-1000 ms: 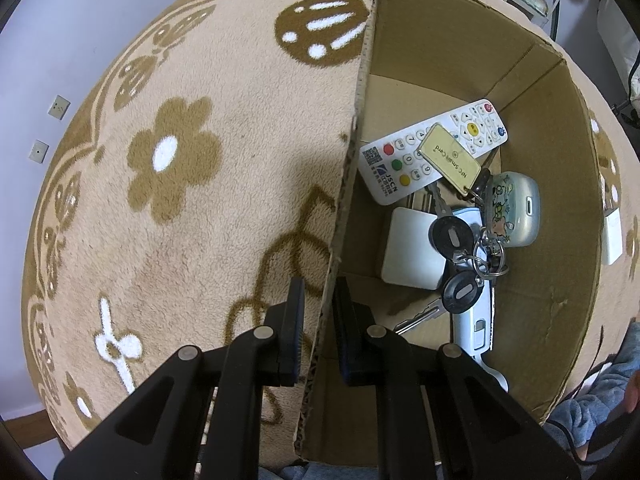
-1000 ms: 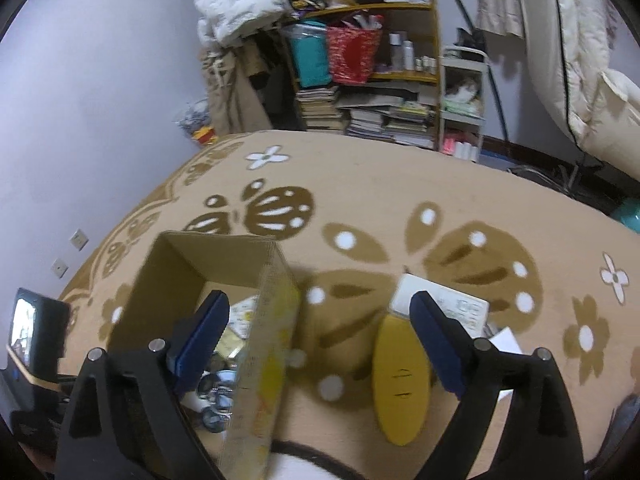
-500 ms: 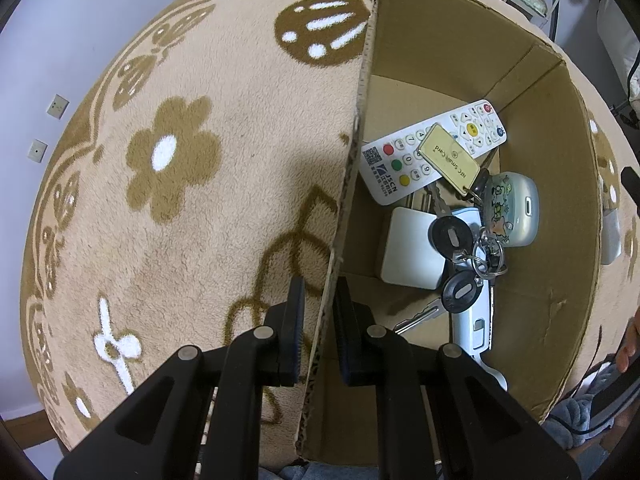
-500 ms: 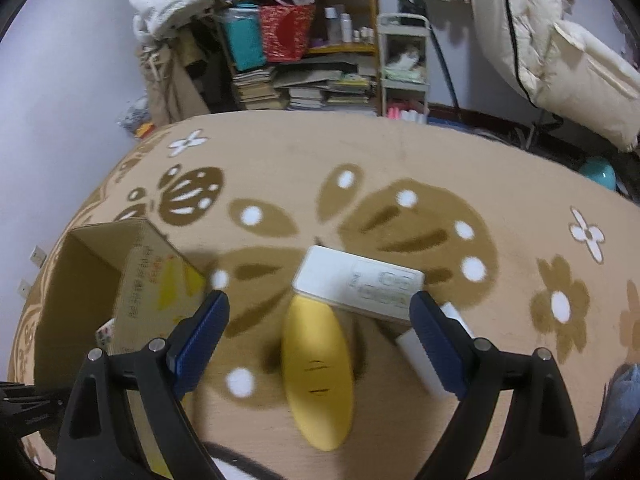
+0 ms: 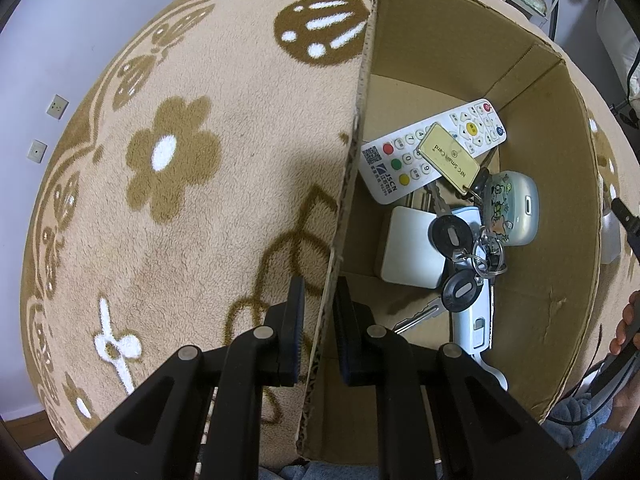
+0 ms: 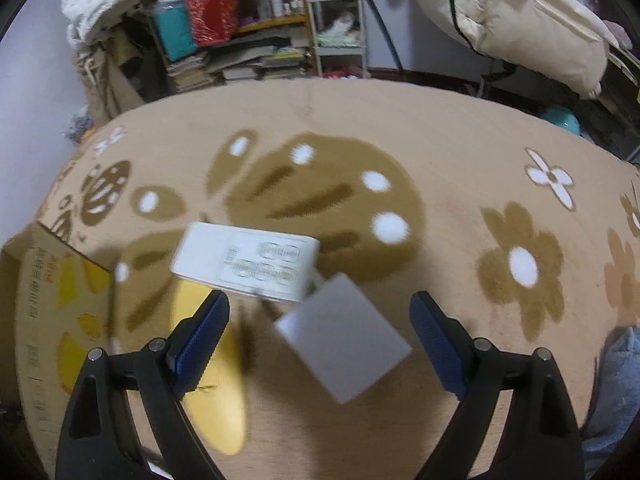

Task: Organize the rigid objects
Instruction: 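Grasp the white square plug charger with the right tool, then carry the white charger into the box and open the right tool, then move the right tool to the yellow oval case and grasp it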

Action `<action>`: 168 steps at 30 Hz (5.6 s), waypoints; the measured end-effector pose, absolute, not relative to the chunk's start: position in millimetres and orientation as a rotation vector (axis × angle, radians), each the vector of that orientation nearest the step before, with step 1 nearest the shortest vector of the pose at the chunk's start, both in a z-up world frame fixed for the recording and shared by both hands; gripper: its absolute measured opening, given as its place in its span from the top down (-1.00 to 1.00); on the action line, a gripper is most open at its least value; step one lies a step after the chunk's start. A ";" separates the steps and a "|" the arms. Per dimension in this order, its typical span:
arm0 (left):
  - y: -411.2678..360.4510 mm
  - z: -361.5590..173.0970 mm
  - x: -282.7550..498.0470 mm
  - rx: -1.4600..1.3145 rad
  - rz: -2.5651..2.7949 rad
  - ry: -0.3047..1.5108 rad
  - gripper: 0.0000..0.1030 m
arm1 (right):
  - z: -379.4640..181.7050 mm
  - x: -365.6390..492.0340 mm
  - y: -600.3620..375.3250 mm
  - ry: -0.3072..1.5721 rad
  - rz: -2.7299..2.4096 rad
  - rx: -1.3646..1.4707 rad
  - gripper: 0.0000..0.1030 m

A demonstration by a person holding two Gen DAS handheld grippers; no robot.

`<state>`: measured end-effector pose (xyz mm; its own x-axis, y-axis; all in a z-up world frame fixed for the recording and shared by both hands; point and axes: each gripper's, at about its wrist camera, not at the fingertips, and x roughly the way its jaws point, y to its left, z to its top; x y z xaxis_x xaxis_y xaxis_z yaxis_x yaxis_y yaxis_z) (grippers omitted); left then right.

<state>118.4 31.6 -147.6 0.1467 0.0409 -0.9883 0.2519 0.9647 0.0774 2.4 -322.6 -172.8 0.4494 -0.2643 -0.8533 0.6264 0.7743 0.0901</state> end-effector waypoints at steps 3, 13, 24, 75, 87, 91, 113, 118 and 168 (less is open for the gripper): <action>31.6 -147.6 118.5 0.245 -0.154 1.420 0.72 | -183.5 0.1 -327.7 0.981 -0.561 0.466 -0.87; 32.1 -148.0 118.3 0.234 -0.156 1.422 0.72 | -202.3 0.8 -321.1 1.076 -0.584 0.411 -0.50; 31.6 -147.5 117.0 0.247 -0.154 1.420 0.72 | -185.5 -7.1 -325.3 1.037 -0.592 0.463 -0.15; 32.1 -146.4 118.7 0.251 -0.147 1.419 0.73 | -68.8 34.8 -165.2 0.643 -0.076 0.365 -0.08; 33.4 -143.0 118.3 0.252 -0.150 1.418 0.73 | -67.1 40.2 -132.0 0.644 0.009 0.279 -0.08; 33.1 -143.6 118.2 0.249 -0.149 1.419 0.73 | -81.6 45.9 -121.3 0.686 0.027 0.256 -0.08; 32.4 -145.9 119.6 0.251 -0.150 1.418 0.73 | -90.5 46.5 -118.7 0.715 -0.004 0.213 -0.10; 32.9 -146.5 119.6 0.254 -0.147 1.418 0.73 | -75.4 42.2 -129.1 0.698 -0.047 0.193 -0.39; 30.7 -147.4 118.4 0.264 -0.144 1.417 0.72 | -207.4 35.0 -268.0 1.013 -0.370 0.513 -0.59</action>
<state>118.4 30.7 -147.4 0.1513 0.0582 -0.9868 0.2553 0.9621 0.0959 35.0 -268.0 -207.4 0.4842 -0.0576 -0.8731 0.5188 0.8224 0.2335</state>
